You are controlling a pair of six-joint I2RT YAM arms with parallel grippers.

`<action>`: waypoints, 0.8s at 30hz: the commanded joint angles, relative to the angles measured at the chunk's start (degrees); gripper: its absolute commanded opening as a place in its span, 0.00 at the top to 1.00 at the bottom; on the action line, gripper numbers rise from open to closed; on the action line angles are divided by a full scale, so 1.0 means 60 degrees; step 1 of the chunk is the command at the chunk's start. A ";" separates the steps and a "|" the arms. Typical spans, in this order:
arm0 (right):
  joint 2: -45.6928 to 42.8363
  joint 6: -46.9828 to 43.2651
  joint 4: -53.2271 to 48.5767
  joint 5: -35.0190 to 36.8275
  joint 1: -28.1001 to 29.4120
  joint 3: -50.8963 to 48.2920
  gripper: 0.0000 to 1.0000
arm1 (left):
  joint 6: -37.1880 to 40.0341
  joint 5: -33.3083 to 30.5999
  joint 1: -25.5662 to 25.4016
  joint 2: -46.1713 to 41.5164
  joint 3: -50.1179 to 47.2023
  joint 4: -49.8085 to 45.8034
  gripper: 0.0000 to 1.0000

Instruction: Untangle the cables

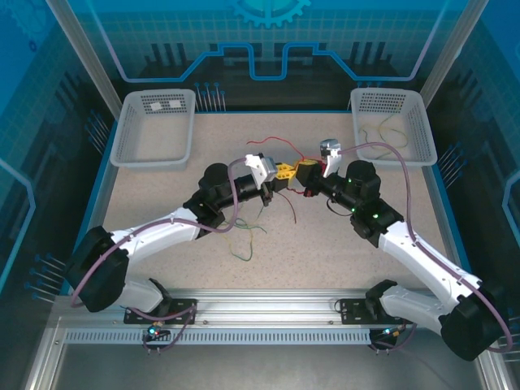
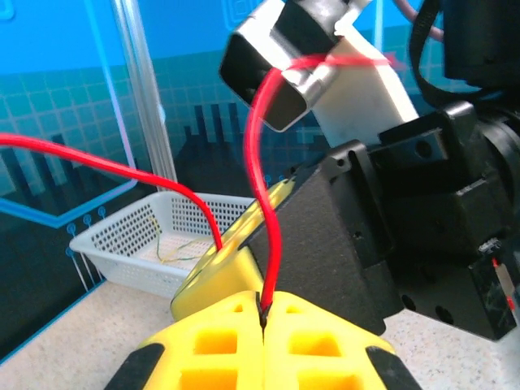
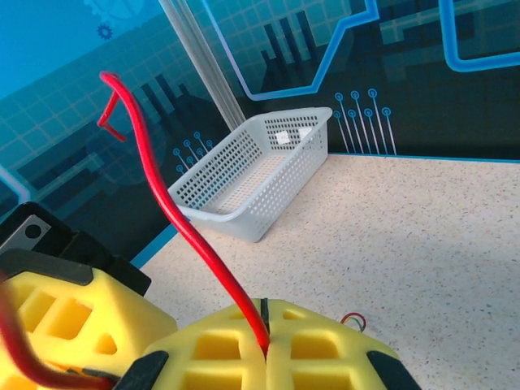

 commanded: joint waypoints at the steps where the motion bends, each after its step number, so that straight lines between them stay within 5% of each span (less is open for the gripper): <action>1: -0.0270 -0.0247 0.0081 -0.0741 0.0503 0.0330 1.00 | 0.0167 -0.1339 -0.0070 -0.0045 -0.0057 -0.0130 1.00; 11: -0.1348 0.0203 -0.1286 0.2631 -0.0091 0.0031 1.00 | -0.0467 -0.2838 0.0030 -0.1033 -0.0968 0.0032 1.00; 24: -0.1818 0.0937 -0.1739 0.2129 -0.1490 -0.0278 1.00 | -0.0917 -0.4372 0.0658 -0.2185 -0.2515 0.0662 1.00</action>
